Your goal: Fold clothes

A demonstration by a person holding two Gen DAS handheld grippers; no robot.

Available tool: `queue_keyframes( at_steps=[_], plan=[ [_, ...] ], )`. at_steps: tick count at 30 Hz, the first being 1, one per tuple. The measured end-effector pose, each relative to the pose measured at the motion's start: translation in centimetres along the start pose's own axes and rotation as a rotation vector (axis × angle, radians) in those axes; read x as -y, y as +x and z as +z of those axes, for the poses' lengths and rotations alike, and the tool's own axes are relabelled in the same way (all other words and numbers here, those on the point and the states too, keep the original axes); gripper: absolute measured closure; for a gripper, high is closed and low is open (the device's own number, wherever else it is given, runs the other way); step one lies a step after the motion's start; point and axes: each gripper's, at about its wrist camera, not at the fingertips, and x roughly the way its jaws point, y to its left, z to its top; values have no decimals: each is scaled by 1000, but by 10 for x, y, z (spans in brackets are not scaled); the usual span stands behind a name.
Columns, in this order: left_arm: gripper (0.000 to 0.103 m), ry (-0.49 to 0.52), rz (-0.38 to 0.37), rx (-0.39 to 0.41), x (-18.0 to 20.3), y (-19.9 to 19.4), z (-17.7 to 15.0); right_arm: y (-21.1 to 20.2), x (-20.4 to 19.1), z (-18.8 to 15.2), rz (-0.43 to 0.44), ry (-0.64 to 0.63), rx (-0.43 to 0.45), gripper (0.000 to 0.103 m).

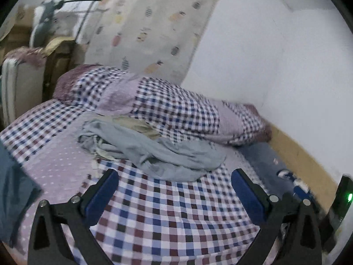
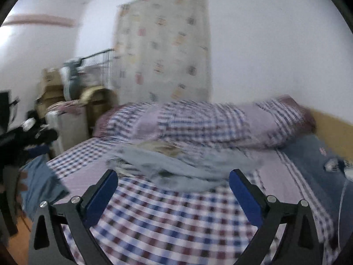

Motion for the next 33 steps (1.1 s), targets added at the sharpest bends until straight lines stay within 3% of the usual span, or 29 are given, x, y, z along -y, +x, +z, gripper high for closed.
queue_keyframes(
  at_steps=[4,8,17,23,33],
  plan=[
    [0,91,45,-63,36,61,-31,19,74,-9,-77,111,-46,0],
    [0,112,75,-151,45,126,-62,58,116,-34,-126,184,-135,0],
    [0,96,151,-349,31,250,-135,162,135,-102,-133,177,-346,0],
    [0,208,193,-454,29,287,-172,225,135,-150,-122,149,-483,0],
    [0,224,231,-450,29,297,-188,256,136,-191,-136,136,-587,0]
  ],
)
